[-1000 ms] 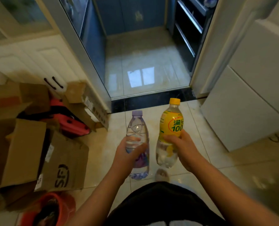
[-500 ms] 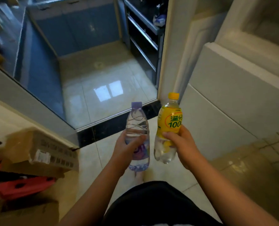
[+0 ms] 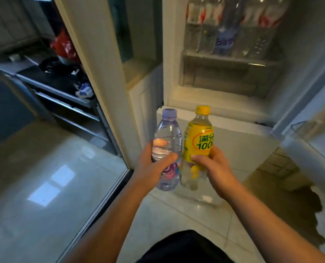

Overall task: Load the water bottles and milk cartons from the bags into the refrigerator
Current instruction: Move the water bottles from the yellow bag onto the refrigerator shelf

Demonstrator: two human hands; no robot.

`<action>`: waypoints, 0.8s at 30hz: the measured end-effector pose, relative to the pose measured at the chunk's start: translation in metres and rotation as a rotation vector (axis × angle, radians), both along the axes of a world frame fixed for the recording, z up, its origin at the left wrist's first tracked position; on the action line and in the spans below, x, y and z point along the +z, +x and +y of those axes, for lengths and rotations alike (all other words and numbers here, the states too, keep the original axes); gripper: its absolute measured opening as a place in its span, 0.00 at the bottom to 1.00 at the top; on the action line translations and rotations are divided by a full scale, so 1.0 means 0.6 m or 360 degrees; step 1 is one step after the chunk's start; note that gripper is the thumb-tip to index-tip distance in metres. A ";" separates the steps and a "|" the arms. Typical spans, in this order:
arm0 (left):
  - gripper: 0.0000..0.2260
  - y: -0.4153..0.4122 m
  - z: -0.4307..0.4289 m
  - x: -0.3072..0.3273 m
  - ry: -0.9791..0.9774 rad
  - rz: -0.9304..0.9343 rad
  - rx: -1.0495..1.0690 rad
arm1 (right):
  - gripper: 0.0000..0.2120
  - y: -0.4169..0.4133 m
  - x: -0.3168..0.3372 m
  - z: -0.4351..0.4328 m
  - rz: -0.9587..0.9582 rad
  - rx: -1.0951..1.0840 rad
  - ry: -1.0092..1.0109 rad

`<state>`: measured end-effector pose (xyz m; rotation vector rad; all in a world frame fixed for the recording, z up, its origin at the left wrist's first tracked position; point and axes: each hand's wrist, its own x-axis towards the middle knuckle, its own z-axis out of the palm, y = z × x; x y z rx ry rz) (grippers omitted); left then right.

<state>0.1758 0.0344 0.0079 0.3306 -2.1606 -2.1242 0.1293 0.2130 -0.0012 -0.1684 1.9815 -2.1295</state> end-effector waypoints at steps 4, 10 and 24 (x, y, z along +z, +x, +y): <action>0.24 -0.117 -0.011 0.074 -0.0029 0.0263 -0.0177 | 0.18 -0.085 0.076 -0.005 0.0216 -0.0150 -0.0057; 0.27 -0.267 -0.003 0.210 0.0018 0.0672 -0.0359 | 0.21 -0.204 0.223 0.002 0.0649 -0.0230 -0.0118; 0.25 -0.532 0.038 0.576 -0.0184 0.1650 -0.0400 | 0.23 -0.476 0.582 0.034 0.1647 -0.0313 -0.0258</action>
